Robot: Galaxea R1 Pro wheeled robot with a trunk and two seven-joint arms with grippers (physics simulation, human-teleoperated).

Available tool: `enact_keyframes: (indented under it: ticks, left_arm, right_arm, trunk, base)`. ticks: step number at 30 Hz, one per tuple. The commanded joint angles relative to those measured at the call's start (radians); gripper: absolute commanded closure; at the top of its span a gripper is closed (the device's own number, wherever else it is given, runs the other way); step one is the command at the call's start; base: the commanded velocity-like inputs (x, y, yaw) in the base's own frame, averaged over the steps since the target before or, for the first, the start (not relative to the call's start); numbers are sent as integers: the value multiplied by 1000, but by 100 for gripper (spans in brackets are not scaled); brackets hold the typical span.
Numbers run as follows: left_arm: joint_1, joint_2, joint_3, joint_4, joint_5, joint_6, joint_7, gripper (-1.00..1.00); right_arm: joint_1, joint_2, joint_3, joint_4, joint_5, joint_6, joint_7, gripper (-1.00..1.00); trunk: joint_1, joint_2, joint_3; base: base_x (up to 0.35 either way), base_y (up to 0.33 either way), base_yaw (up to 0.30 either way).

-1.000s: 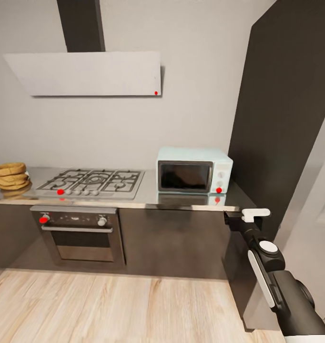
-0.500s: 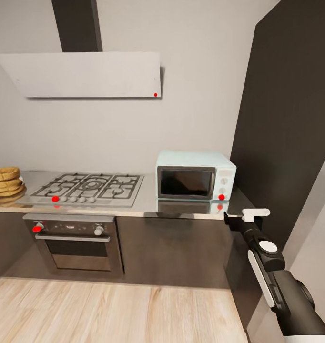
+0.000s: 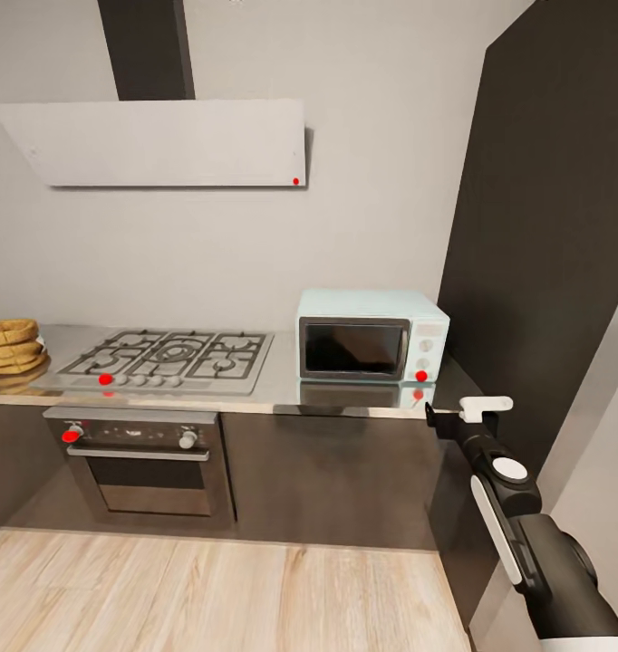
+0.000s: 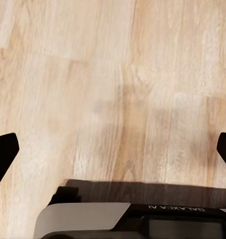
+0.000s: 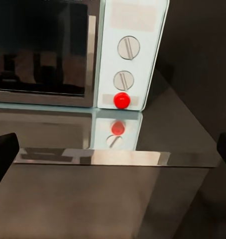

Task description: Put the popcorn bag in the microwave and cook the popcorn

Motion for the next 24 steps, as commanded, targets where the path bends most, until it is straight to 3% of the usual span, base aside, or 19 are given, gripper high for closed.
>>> enact_keyframes:
  ticks: [1,14,24]
  left_arm:
    - [0,-1,5,1,0,-3,-1,-100]
    - [1,1,4,2,0,-4,-1,-100]
    - [0,0,3,2,-5,-4,-1,-100]
  right_arm:
    - [-1,-1,2,-1,-2,6,-5,-100]
    - [-1,0,5,10,-1,4,-5,-100]
    - [-5,19,4,18,1,4,-5,-100]
  trunk:
    - [0,-1,-1]
    - [0,-1,-1]
    - [0,-1,-1]
  base:
    - [0,0,0]
    - [110,2,0]
    - [162,189,0]
